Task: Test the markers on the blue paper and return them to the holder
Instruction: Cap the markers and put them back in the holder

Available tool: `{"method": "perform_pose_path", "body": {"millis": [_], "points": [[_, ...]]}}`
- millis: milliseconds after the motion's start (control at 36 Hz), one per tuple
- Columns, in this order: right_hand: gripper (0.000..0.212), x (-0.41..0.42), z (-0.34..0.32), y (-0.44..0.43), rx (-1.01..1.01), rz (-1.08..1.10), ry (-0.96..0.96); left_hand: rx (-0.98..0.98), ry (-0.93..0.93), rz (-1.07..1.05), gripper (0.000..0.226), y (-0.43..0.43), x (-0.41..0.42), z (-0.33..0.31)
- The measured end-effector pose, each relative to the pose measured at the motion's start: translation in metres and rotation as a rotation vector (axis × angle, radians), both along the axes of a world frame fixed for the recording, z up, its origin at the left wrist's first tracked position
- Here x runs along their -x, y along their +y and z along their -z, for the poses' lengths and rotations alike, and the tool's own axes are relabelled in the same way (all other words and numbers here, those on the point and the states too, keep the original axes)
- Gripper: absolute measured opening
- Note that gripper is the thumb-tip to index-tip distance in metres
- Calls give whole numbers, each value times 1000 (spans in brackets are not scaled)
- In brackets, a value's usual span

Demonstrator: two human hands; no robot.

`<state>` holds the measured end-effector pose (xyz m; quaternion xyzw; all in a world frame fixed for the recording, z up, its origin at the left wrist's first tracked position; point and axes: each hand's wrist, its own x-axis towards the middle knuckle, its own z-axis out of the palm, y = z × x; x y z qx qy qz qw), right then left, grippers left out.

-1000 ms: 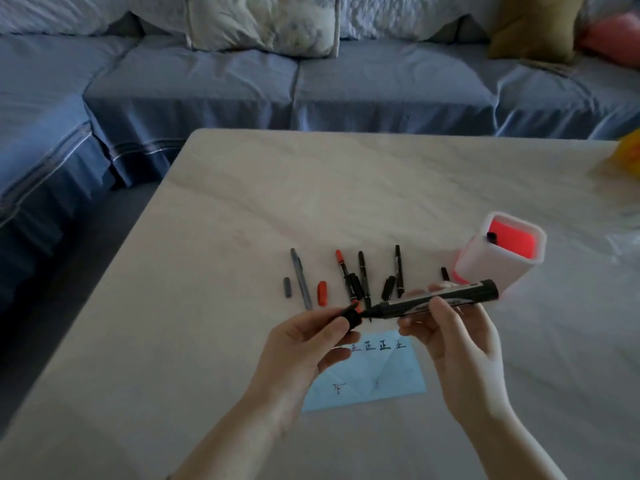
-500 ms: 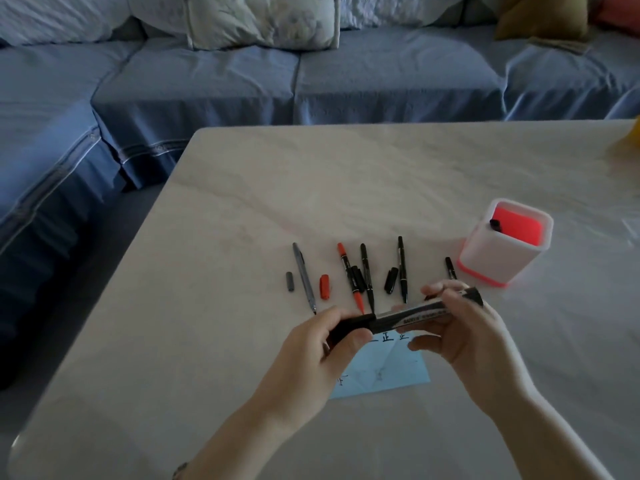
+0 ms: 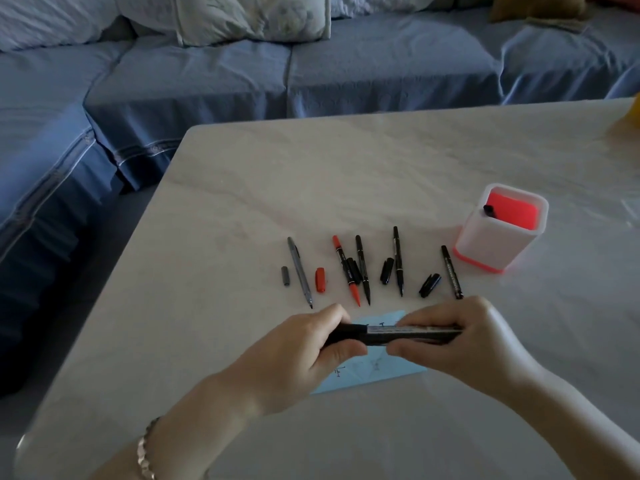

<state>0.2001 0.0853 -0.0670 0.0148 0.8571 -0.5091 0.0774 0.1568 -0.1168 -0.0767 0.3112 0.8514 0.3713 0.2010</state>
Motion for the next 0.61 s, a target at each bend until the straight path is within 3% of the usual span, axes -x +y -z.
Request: {"method": "perform_pose_path", "body": {"millis": [194, 333, 389, 611], "points": [[22, 2, 3, 0, 23, -66, 167, -169, -126, -106, 21, -4, -6, 4], [23, 1, 12, -3, -5, -120, 186, -215, -381, -114, 15, -7, -9, 3], [17, 1, 15, -5, 23, -92, 148, -167, -311, -83, 18, -7, -6, 3], [7, 11, 23, 5, 32, 8, 70, -3, 280, 43, 24, 2, 11, 19]]}}
